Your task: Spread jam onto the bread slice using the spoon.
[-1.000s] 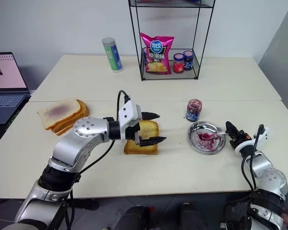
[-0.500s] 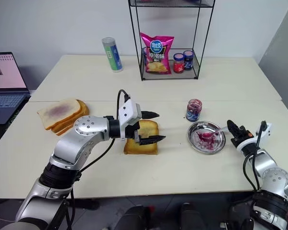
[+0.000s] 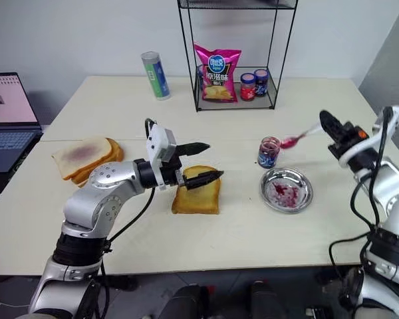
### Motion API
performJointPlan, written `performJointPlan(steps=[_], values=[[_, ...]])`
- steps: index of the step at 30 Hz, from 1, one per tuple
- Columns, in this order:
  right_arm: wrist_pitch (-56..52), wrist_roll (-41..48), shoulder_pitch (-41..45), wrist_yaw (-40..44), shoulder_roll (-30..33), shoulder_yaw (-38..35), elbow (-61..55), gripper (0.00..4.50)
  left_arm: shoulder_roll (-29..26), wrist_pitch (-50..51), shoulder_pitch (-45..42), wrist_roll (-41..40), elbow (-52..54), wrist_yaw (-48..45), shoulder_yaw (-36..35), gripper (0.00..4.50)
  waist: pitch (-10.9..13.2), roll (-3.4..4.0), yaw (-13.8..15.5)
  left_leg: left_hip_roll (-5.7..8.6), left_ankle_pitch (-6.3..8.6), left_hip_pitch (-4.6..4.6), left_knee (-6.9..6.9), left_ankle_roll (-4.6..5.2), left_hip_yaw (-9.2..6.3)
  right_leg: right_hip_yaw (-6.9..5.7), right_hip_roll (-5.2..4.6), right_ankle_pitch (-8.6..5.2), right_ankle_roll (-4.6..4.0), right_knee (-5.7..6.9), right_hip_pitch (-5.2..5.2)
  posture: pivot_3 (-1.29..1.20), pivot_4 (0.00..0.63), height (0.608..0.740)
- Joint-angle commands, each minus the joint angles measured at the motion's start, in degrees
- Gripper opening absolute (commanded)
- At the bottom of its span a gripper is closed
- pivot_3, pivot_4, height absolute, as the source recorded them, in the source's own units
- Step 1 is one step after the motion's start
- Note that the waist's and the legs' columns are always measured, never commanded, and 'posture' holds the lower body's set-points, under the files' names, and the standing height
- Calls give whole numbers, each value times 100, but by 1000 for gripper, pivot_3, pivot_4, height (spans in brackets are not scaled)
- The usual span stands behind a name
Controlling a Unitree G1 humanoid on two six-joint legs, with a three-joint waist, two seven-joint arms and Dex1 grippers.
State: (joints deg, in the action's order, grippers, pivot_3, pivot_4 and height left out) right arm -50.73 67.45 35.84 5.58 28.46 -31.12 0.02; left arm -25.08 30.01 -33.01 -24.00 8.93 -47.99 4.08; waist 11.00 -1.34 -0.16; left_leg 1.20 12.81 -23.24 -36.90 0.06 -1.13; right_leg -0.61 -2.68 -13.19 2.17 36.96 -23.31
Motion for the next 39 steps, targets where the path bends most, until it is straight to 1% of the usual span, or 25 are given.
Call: performJointPlan(steps=[1,5,6,12,14,21,32,36,39], values=[[499,-633,548,223,153,287,358,11,154,-180,-186,17,2,214,-117,4500,0,0,1,1,0,-3,0,0,0,-1,0,0,-1,0,-1,0,150,740],[889,-1254,953,483,98,636,894,11,305,-179,-207,-9,67,365,-63,4500,0,0,-1,4,4,-12,-2,6,8,2,-1,7,-7,-1,-12,0,150,740],[921,-1341,979,572,94,691,951,11,324,-169,-204,-9,83,379,-59,4500,0,0,-1,4,4,-14,-2,7,9,1,-2,16,-19,-2,-14,0,150,740],[1336,-2306,912,1226,124,1439,1064,11,389,-64,-77,-54,324,511,-19,4500,0,0,-2,2,4,-20,0,7,2,1,-1,18,-23,0,-22,0,150,740],[1376,-2429,892,1389,95,1522,1073,11,383,-46,-62,-59,355,530,-21,4500,0,0,-1,2,4,-21,-1,7,2,1,-1,18,-23,0,-22,0,150,740],[1940,-3268,890,1868,56,1967,1269,11,337,4,-7,-4,465,551,46,4500,0,0,-2,3,4,-21,-4,7,2,0,-1,18,-24,1,-22,0,150,740],[2862,-4360,920,2311,-18,2457,1579,11,349,39,-29,-49,516,564,56,4500,0,0,-2,3,4,-20,-5,6,1,0,-1,19,-24,2,-22,0,150,740],[3446,-5040,763,2538,1,2946,1748,11,345,18,-67,-28,502,554,79,4500,0,0,-7,3,4,-19,-5,6,1,0,-1,19,-24,2,-22,0,150,740],[3598,-5222,731,2577,-60,3011,1913,11,342,17,-72,-28,505,560,71,4500,0,0,-6,3,4,-18,-5,6,0,-1,-1,19,-24,2,-21,0,150,740]])
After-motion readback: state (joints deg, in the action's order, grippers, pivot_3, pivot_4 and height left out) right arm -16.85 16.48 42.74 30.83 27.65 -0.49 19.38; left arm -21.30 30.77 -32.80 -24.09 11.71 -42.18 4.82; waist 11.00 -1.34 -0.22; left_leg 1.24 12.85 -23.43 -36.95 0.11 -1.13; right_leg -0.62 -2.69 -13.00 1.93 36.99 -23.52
